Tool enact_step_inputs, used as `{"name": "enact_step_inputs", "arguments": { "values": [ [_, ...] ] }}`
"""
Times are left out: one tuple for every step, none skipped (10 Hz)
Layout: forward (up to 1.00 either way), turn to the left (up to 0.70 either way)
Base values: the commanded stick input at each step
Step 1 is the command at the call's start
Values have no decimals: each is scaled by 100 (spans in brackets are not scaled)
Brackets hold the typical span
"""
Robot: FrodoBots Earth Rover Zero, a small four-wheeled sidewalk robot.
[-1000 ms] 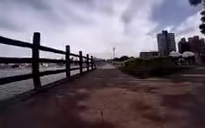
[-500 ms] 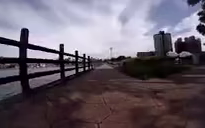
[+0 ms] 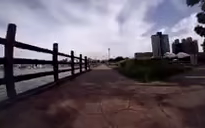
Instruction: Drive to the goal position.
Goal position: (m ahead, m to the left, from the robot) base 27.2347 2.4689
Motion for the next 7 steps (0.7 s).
{"name": "enact_step_inputs", "arguments": {
  "values": [
    [70,-8],
    [70,-17],
    [70,-4],
    [70,-2],
    [70,0],
    [70,1],
    [70,1]
  ]
}}
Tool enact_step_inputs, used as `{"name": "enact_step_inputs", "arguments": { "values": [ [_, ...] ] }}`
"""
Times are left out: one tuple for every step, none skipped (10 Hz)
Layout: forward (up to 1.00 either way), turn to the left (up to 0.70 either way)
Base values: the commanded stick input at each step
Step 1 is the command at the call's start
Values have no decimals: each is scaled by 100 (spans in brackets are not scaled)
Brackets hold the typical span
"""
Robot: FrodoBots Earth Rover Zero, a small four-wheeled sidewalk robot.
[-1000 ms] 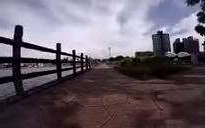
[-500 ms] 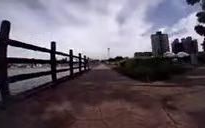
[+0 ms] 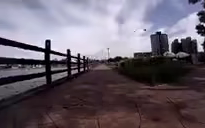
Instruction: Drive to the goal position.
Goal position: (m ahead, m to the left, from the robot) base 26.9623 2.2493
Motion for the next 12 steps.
{"name": "enact_step_inputs", "arguments": {
  "values": [
    [70,1],
    [70,2],
    [70,2],
    [70,2],
    [70,2],
    [70,2],
    [70,2],
    [70,2],
    [70,2],
    [70,2],
    [70,2],
    [70,2]
  ]
}}
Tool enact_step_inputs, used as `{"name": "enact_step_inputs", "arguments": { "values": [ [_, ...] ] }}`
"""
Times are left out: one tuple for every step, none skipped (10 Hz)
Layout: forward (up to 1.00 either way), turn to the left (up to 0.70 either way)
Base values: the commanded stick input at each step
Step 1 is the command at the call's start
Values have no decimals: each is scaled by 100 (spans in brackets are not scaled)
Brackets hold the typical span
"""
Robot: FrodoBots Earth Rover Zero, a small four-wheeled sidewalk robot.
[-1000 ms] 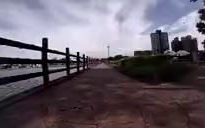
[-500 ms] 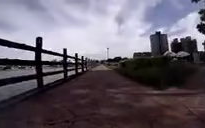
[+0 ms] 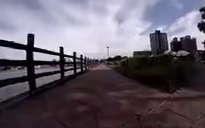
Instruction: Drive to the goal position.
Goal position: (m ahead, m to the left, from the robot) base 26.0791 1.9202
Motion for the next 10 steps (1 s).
{"name": "enact_step_inputs", "arguments": {
  "values": [
    [70,2],
    [70,2],
    [70,2],
    [70,2],
    [70,2],
    [70,2],
    [70,2],
    [70,2],
    [70,2],
    [70,2]
  ]
}}
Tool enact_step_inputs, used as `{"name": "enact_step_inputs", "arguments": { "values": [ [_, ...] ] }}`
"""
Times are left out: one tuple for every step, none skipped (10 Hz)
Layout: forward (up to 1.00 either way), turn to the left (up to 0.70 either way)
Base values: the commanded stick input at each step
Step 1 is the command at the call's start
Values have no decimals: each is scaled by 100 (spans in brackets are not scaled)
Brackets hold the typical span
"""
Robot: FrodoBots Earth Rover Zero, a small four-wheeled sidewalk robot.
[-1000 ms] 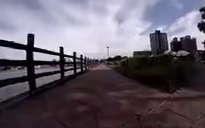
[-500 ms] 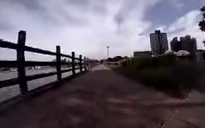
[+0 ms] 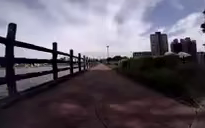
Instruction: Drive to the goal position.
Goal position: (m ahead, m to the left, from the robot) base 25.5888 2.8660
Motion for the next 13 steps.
{"name": "enact_step_inputs", "arguments": {
  "values": [
    [70,2],
    [70,2],
    [70,2],
    [70,2],
    [70,2],
    [70,2],
    [70,2],
    [70,2],
    [70,2],
    [70,2],
    [70,2],
    [70,2],
    [70,2]
  ]
}}
